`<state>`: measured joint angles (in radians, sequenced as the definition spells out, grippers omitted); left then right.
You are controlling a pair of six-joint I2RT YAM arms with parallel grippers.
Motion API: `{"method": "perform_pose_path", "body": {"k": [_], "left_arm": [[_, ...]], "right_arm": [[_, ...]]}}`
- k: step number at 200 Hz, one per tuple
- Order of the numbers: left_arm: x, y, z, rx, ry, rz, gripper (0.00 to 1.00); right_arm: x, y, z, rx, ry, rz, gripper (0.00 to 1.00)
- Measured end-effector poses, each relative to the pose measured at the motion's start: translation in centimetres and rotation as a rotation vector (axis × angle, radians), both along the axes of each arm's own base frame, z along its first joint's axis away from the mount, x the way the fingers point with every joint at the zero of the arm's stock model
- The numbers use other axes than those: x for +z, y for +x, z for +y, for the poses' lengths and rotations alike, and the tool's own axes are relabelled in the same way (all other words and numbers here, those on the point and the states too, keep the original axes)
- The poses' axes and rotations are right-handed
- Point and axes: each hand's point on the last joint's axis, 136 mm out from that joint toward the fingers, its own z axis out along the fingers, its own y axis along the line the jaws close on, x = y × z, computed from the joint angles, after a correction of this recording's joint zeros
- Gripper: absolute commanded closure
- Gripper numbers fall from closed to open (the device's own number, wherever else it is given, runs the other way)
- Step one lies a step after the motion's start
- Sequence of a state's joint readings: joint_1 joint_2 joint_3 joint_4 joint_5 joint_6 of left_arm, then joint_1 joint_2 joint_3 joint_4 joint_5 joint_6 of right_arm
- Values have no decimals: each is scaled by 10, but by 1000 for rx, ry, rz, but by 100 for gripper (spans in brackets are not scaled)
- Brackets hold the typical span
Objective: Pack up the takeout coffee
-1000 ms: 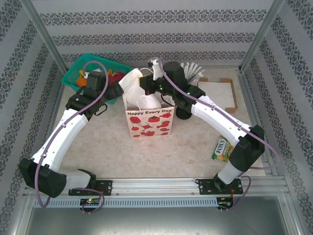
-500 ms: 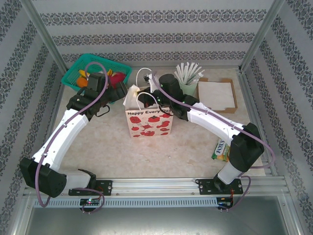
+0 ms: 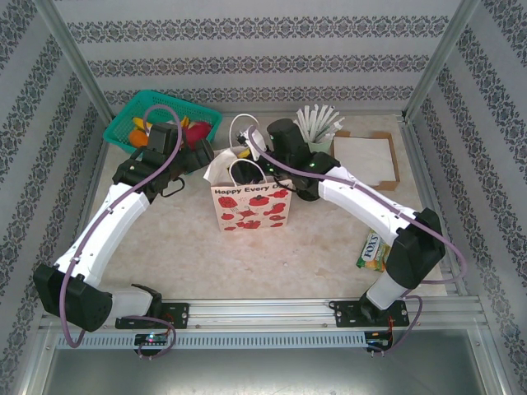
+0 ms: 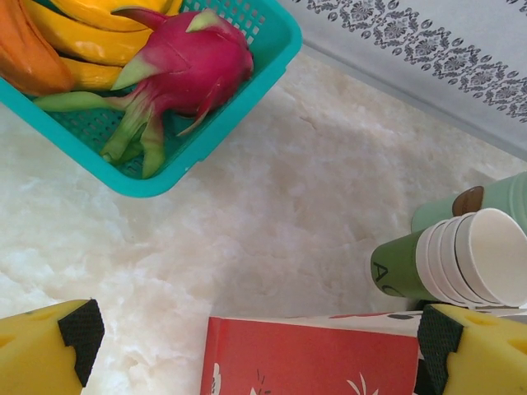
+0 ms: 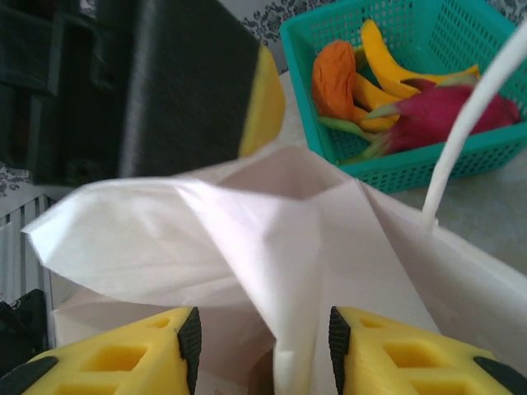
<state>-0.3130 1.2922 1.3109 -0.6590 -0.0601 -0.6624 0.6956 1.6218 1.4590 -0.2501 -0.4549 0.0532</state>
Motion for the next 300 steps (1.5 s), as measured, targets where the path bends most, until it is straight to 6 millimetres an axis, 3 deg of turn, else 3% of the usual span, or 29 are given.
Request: {"method": "perform_pose_path", "body": {"k": [27,66,116,138,175,229,265,300], "left_arm": [[-1,-1,0,-3,-1,4,0],[-2,-2,-4,-18,-14,11,0],[-15,-5,-7,-33,-20,39,0],[-20,-5,-14,-68,-47,42,10],[-19,-13,-26,-130,-99,29,38],[-9,-30,-39,-221,-165,-6,64],[-7,-29,-45,-252,-187,-14,72],[-6,-28,-49,-268,-198,-16,85]], "right_arm": [[14,-1,1,23,-6,-27,64],[17,13,12,26,-21,-33,93],[3,6,5,19,-35,-9,99],[-14,-4,1,33,-61,0,99],[-25,-20,6,73,-88,-31,100],[-57,-37,3,146,-209,-81,94],[-71,-46,-5,194,-305,-103,73],[-59,-46,-7,203,-304,-131,58]]}}
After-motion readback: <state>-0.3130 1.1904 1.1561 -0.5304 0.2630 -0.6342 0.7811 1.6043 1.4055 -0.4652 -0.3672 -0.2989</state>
